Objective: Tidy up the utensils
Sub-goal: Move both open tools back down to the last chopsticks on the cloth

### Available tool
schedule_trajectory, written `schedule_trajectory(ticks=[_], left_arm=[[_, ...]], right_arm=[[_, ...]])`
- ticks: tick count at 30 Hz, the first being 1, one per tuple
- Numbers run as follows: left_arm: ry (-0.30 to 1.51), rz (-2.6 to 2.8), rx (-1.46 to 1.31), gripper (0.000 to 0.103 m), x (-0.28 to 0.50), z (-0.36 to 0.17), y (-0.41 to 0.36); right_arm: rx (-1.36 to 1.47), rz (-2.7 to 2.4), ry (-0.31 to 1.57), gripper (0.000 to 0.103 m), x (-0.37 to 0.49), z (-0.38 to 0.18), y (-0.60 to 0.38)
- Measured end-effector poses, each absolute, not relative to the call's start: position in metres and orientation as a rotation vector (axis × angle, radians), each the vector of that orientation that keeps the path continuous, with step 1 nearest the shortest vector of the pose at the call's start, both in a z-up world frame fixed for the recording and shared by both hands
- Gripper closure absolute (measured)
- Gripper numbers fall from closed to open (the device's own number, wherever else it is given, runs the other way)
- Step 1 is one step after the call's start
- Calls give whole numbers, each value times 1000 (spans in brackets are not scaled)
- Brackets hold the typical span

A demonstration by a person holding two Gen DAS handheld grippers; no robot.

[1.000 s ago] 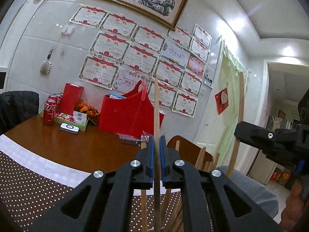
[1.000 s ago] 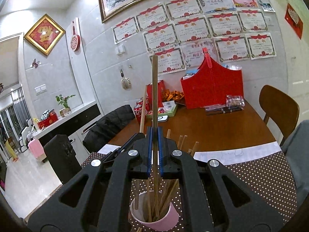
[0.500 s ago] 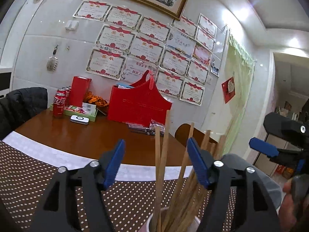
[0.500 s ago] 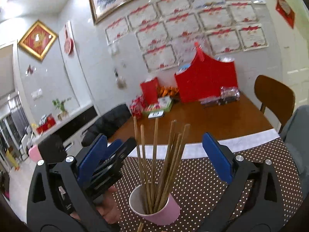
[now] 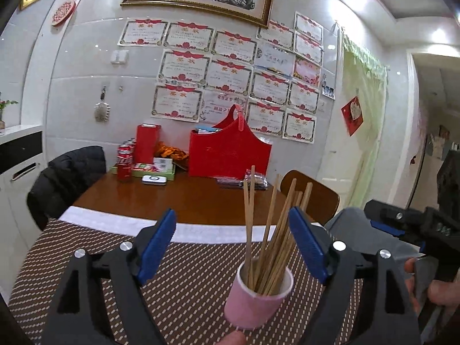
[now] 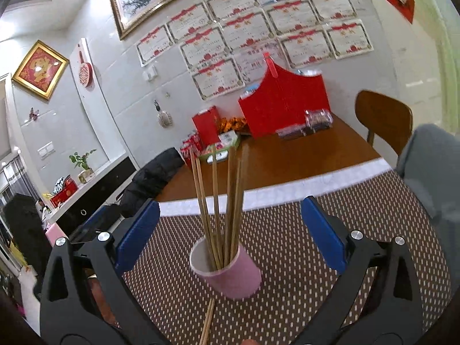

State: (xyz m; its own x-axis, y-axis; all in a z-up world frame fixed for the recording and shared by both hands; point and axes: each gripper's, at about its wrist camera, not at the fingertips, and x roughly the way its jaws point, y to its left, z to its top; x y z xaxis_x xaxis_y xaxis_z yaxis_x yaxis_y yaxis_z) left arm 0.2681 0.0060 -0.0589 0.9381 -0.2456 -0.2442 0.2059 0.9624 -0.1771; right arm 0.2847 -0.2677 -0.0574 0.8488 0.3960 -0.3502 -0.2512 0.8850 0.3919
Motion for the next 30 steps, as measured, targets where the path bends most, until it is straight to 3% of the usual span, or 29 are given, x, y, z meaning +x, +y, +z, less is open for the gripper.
schedule_trajectory(ticks=[14,30], left_arm=[[307,-186,-132,23,218,-66,30],[418,-149,-91,23,218,-95,28]], right_arm=[[301,352,470,6,245,-68,-259],[248,385,587,6,243,-108,-251]])
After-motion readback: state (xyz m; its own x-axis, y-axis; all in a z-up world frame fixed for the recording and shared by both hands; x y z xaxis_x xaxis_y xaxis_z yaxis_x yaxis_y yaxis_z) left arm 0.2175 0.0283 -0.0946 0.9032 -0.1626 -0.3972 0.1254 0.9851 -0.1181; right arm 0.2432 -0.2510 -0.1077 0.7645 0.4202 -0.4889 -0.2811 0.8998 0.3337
